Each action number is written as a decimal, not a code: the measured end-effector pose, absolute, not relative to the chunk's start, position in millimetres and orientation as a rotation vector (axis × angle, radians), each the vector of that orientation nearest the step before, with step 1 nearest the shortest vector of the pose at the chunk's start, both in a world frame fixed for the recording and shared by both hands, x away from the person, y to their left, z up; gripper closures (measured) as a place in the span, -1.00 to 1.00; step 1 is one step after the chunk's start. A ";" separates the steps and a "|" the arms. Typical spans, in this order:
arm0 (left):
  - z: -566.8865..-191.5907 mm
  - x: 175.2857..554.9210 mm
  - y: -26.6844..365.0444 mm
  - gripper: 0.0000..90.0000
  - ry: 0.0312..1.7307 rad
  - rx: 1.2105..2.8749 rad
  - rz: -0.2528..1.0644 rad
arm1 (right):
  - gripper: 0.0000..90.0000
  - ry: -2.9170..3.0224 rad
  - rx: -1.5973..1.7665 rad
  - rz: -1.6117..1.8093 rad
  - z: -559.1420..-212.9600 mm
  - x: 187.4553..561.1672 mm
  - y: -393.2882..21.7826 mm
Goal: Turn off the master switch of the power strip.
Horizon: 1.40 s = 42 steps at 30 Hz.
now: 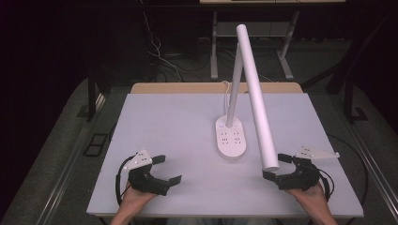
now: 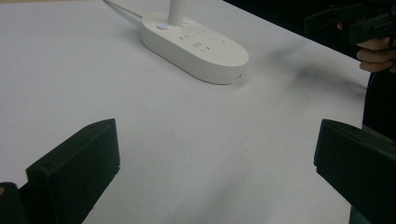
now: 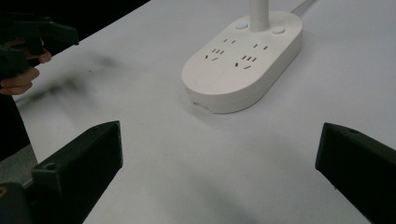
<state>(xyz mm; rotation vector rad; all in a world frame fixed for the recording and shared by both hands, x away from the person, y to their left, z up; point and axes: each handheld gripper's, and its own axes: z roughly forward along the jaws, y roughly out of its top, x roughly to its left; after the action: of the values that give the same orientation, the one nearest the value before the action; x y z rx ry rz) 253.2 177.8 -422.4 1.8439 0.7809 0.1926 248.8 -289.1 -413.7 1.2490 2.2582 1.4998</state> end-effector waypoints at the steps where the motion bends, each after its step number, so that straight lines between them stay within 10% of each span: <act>1: -422.4 253.2 177.8 -1.00 0.781 1.844 0.193 | -1.00 2.259 1.245 1.498 -413.8 248.6 -289.5; 42: -415.4 255.7 174.5 -1.00 0.769 1.913 0.163 | -1.00 2.303 1.225 1.417 -414.8 248.3 -289.2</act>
<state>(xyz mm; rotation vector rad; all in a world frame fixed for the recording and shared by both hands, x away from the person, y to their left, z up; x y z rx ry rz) 255.7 174.5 -415.4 1.9126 0.7691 0.1634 248.3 -289.2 -414.8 1.2250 2.3034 1.4170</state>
